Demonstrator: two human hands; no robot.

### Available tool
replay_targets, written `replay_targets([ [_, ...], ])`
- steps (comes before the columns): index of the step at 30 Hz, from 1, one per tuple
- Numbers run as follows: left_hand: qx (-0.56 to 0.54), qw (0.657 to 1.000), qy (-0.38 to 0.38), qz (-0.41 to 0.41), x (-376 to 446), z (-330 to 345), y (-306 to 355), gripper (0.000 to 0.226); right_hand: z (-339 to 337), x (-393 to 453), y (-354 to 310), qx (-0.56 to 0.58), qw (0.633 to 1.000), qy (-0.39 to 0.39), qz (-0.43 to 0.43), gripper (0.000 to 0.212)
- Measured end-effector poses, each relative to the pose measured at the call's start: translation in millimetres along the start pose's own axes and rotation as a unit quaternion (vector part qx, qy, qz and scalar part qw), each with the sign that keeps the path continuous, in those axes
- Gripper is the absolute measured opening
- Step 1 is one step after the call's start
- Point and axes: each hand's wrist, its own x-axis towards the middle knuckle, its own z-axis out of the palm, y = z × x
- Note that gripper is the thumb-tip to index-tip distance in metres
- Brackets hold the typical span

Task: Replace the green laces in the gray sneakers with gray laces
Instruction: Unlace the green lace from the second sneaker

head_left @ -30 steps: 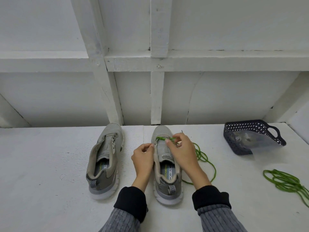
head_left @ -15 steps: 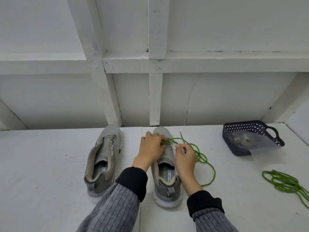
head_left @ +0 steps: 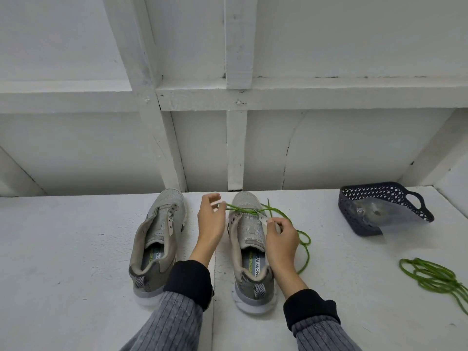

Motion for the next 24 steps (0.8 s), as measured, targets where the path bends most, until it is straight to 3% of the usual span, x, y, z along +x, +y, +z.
replay_targets([
  [2,0.107,0.985,-0.06,0.124,7,0,8,0.019,0,0,0,0.0,1.0,0.0,-0.002,0.01],
  [4,0.19,0.953,-0.153,0.181,14,3,14,0.015,1,0,-1,-0.004,1.0,0.003,-0.005,0.01],
  [7,0.331,0.898,-0.228,0.177,20,7,16,0.012,1,0,-1,-0.006,1.0,0.002,-0.005,0.009],
  [14,0.422,0.857,-0.25,0.161,26,12,10,0.014,1,0,0,-0.009,1.0,-0.004,-0.002,0.009],
  [16,0.353,0.888,-0.254,0.149,24,12,8,0.013,1,0,0,-0.006,1.0,-0.003,-0.002,0.009],
  [20,0.101,0.968,-0.211,0.089,9,9,-2,0.017,1,0,1,-0.008,1.0,-0.001,-0.002,0.009],
  [22,-0.036,0.983,-0.174,0.038,3,8,-7,0.018,2,1,2,-0.014,1.0,-0.002,-0.001,0.009],
  [24,-0.175,0.977,-0.121,-0.024,2,8,-8,0.021,2,1,2,-0.018,1.0,0.0,-0.001,0.009],
])
